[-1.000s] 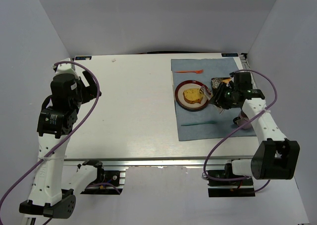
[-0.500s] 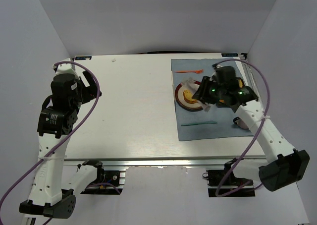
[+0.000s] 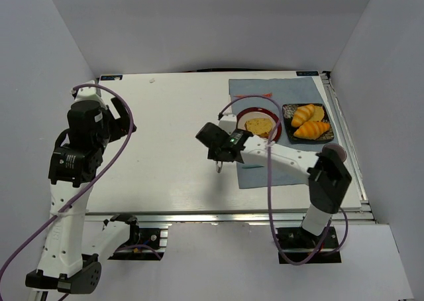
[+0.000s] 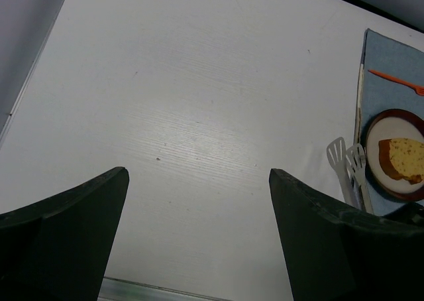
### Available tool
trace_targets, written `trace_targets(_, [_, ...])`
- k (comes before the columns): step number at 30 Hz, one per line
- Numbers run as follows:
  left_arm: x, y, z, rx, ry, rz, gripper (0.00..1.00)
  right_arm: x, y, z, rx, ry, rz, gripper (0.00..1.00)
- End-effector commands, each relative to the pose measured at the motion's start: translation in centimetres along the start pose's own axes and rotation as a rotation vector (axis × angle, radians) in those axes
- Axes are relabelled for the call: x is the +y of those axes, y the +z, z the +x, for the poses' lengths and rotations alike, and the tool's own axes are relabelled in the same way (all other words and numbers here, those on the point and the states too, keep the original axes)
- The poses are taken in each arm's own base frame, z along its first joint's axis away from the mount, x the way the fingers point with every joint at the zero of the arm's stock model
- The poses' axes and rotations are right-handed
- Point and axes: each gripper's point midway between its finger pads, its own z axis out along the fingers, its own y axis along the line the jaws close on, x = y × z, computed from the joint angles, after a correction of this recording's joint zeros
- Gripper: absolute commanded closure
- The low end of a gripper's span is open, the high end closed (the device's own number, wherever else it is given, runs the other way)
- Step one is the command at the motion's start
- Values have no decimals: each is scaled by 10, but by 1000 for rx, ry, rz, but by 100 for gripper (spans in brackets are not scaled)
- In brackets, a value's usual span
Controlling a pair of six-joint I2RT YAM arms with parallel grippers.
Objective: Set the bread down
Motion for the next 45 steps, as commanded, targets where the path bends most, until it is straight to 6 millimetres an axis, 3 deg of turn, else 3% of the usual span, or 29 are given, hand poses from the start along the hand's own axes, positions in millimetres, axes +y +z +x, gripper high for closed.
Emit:
trace_targets(1, [-4, -12, -3, -14, -10, 32, 2, 3, 10, -14, -137, 60, 75, 55])
trace_targets(7, [-4, -18, -3, -17, -14, 45, 2, 6, 38, 30, -41, 17, 95, 55])
trace_targets(16, [-1, -20, 3, -12, -24, 40, 2, 6, 57, 74, 93, 0, 64, 43])
trace_targets(22, [3, -23, 5, -16, -36, 25, 2, 8, 63, 92, 146, -17, 49, 40])
trace_targets(26, [5, -24, 11, -5, -36, 21, 2, 13, 63, 97, 163, -36, 36, 31])
trace_targets(29, [5, -25, 9, -15, -48, 23, 2, 19, 54, 85, 140, -61, 32, 24])
trace_targets(30, [5, -25, 7, -21, -51, 24, 2, 27, 48, 73, 115, -60, 17, 22])
trace_targets(33, [4, -26, 3, -38, -63, 26, 2, 27, 31, 55, 87, -81, 33, 16])
trace_targets(34, [3, -26, 0, -44, -64, 28, 2, 28, 20, 45, 77, -89, 39, 14])
trace_targets(35, [3, -27, -3, -50, -66, 28, 2, 35, 3, 22, 27, -69, 17, 12])
trace_targets(36, [2, -27, -5, -54, -67, 26, 2, 27, -4, 18, 21, -77, 36, 12])
trace_targets(39, [2, -29, -17, -77, -69, 17, 2, 32, -61, -36, -89, -37, -34, 11])
trace_targets(42, [2, -30, -24, -95, -75, 6, 2, 1, -105, -68, -166, 4, -37, 11])
trace_targets(43, [2, -30, -26, -103, -80, 8, 2, -21, -119, -78, -187, 50, -38, 11])
trace_targets(45, [3, -29, -25, -105, -89, 4, 2, -48, -127, -75, -160, 93, -39, 11])
